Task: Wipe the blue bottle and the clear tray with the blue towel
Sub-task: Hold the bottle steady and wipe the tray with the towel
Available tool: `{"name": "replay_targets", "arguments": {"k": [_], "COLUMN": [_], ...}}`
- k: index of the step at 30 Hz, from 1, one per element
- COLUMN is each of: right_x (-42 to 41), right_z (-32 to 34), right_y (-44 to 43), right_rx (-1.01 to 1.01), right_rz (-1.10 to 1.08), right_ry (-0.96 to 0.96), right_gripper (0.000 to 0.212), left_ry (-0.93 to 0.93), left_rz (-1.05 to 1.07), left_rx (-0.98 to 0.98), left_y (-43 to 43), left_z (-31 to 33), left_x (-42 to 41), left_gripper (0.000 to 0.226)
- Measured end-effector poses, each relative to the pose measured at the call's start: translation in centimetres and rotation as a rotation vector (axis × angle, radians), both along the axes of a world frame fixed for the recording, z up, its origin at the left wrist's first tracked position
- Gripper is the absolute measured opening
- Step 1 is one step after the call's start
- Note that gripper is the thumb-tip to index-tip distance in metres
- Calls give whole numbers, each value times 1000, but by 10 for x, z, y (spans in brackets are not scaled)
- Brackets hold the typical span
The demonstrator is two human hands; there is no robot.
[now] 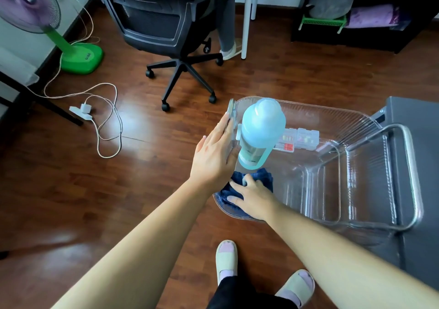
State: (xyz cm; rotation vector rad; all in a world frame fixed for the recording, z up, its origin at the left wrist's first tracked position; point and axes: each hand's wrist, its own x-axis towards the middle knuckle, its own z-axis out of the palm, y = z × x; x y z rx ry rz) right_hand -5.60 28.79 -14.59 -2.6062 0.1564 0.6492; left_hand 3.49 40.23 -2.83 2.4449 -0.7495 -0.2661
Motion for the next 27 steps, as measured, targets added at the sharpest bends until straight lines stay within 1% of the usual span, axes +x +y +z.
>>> {"name": "replay_targets", "arguments": {"k": [3,7,9,11,13,17,20,23,27], "right_x": [-10,-45,-59,-62,-54,-24,-4,-5,-29], "right_z": [-2,-3,0,1,3,0,-4,-6,-3], "right_y": [-16,-78,-105,-114,-100,-38,-3,-4,-41], "right_rx": [-4,-22,-51,-67,-40,56,81,130,190], "right_rz": [0,-58,-90,-101,-98,-57,-95,-90,-80], "right_ry": [-8,45,78,104,99,-7,-42,-39,28], "right_gripper": [62,68,64,59,57,61,62,58,51], "left_ry": [3,9,16,20,20,13,1,5,0], "left_rz": [-5,-2,3,10,18,21,16,18,19], "left_rx": [20,25,8,-4,-8,-13,-3,-3,4], "left_y": [0,1,1,1,1,1,3,2,2], "left_z": [-1,-1,-1,-1,-2,-4,-5,-4,-5], "left_x": [0,0,0,0,0,0,1,0,1], "left_gripper": [60,58,56,60,62,61,60,62,58]}}
